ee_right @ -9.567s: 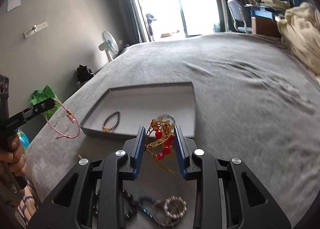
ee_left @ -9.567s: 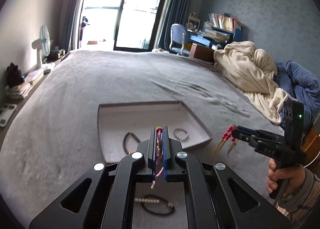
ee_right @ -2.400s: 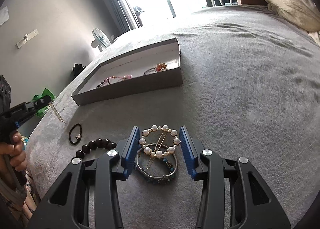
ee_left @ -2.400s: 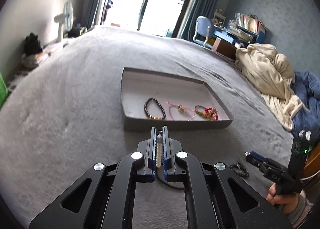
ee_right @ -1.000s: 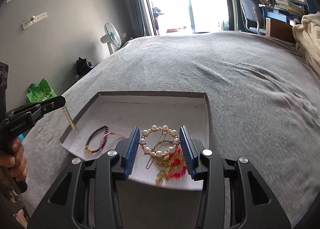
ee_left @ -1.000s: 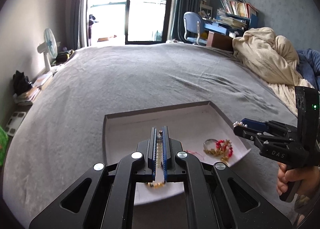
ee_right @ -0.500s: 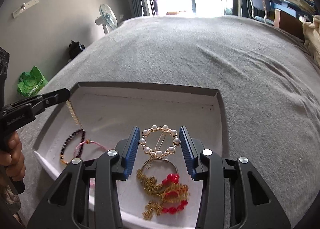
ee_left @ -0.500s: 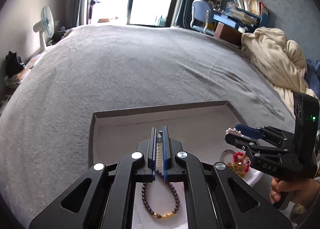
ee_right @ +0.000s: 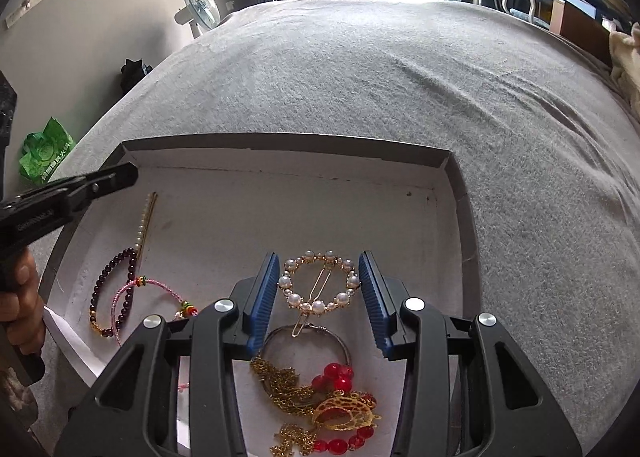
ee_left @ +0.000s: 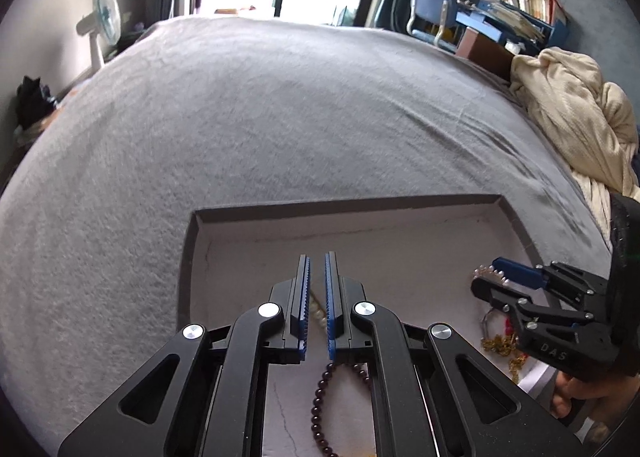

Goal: Organize jewelry
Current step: 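Open both tools to drop the pearl clips into the tray, then pull both tools back toward the black hair tie and silver bangle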

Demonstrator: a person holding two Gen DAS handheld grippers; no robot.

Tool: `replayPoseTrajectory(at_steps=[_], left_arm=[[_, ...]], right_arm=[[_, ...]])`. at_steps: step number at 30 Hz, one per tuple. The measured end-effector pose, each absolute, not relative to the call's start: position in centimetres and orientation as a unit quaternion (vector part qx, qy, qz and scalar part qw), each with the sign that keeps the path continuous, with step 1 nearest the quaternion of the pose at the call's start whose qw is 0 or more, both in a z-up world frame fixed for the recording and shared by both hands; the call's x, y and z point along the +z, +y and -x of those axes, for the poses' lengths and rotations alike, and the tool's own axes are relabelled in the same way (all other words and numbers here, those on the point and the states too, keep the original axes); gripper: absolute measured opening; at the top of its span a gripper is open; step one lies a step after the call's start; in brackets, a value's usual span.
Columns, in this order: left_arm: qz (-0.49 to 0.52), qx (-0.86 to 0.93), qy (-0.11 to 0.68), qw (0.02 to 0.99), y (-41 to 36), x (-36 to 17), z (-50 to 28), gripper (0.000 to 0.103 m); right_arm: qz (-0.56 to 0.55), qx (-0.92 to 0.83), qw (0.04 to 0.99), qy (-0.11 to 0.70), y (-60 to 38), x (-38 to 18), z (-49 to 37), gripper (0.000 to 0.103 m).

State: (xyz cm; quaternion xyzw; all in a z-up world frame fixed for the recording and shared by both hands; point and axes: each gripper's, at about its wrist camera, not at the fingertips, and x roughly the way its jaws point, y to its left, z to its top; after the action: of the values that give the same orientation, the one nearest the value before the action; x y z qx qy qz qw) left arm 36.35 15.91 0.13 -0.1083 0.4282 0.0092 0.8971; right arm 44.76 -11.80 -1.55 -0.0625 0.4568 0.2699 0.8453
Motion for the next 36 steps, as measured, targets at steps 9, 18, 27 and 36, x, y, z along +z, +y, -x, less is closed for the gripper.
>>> replayPoseTrajectory(at_steps=[9, 18, 27, 36], left_arm=[[0.104, 0.015, 0.394, 0.913, 16.0, 1.8, -33.9, 0.05], [0.088, 0.02, 0.366, 0.926, 15.0, 3.2, -29.2, 0.08], [0.072, 0.012, 0.358, 0.931, 13.3, 3.7, -24.9, 0.091], [0.068, 0.018, 0.354, 0.933, 12.1, 3.0, -21.2, 0.094]], right_arm=[[0.04, 0.273, 0.858, 0.434, -13.1, -0.2, -43.7, 0.053], [0.022, 0.28, 0.871, 0.404, -15.4, 2.0, -40.4, 0.067], [0.0, 0.282, 0.877, 0.389, -17.8, 2.6, -37.6, 0.08], [-0.006, 0.298, 0.889, 0.347, -20.2, 2.7, -33.4, 0.096]])
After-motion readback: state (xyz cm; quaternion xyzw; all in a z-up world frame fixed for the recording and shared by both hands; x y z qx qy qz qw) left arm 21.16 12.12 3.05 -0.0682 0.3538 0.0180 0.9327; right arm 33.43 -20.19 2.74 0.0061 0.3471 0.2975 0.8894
